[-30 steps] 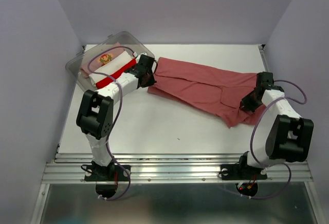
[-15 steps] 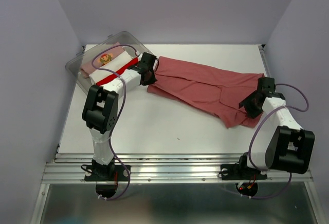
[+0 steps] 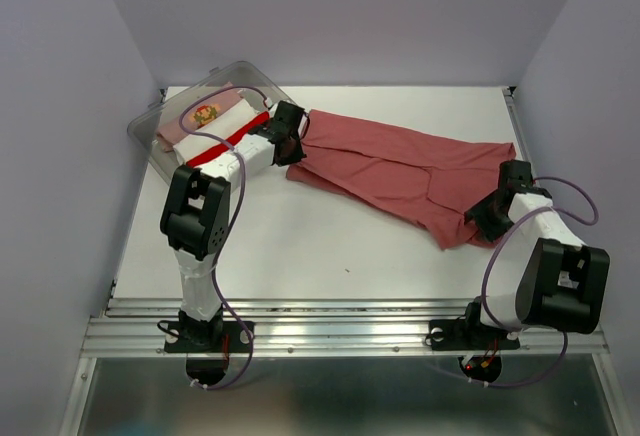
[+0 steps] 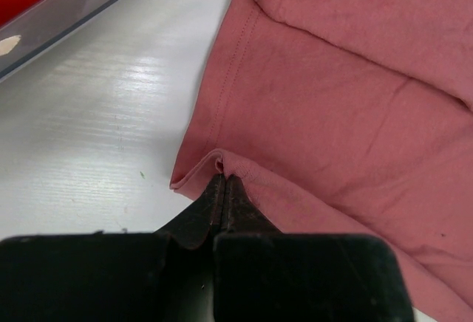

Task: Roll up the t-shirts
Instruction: Fold the T-shirt at the center of the board.

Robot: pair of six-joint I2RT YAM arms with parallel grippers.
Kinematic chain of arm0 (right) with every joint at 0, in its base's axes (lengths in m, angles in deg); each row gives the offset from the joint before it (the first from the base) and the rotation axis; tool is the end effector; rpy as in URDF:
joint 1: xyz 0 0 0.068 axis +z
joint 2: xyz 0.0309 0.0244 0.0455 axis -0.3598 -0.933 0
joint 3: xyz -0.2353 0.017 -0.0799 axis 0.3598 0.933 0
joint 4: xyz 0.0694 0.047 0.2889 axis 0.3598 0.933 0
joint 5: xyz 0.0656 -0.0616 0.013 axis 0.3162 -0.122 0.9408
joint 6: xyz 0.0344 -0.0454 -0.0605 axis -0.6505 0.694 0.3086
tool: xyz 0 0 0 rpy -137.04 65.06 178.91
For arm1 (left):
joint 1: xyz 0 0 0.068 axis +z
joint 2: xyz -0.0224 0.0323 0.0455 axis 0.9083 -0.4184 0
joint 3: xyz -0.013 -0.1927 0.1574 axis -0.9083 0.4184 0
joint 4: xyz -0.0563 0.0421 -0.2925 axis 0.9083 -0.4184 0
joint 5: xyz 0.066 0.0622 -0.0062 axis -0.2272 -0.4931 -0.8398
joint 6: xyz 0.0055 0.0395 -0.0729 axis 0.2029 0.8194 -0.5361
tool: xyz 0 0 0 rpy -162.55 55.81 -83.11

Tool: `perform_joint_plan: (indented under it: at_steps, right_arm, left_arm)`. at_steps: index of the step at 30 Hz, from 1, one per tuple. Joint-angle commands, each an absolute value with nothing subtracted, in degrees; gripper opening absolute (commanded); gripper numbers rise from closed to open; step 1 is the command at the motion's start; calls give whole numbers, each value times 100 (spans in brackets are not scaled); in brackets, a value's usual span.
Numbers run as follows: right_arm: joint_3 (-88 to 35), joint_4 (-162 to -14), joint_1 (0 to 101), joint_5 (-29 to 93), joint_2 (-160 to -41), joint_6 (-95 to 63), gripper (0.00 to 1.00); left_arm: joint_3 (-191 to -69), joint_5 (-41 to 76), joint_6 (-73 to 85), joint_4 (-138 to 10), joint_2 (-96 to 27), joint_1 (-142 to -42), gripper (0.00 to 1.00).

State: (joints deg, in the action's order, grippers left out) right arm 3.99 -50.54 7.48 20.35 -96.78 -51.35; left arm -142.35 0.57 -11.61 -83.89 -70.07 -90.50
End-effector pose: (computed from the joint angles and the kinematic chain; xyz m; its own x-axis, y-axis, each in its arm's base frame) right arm 0.2828 -0.0737 0.1084 -0.5028 0.8116 -0.2976 0.8053 0.5649 0.1801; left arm 0.4509 -0.2007 0.1596 -0.7124 -0.1938 -0.6745 -0.0221 0.9668 -0.2544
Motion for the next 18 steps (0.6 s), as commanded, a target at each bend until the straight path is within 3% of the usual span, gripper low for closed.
perform_joint_plan:
  at_steps: [1, 7, 13, 16, 18]
  right_arm:
    - [338, -5395, 615, 1810, -9790, -5069, 53]
    - [365, -5676, 615, 1818, -9834, -5007, 48]
    - [426, -5852, 562, 1854, -9966, -4972, 37]
    - [444, -5870, 562, 1828, -9931, -5016, 10]
    - [418, -5861, 562, 1792, -9791, -5042, 1]
  left_arm:
    - [-14444, 16, -1058, -8391, -6957, -9031, 0]
    - [-14461, -11, -1050, -8408, -6948, -9031, 0]
    - [-14461, -19, -1050, -8417, -6957, -9031, 0]
    - [-14487, -37, -1050, -8434, -6940, -9031, 0]
    - [-14523, -46, -1041, -8452, -6931, -9031, 0]
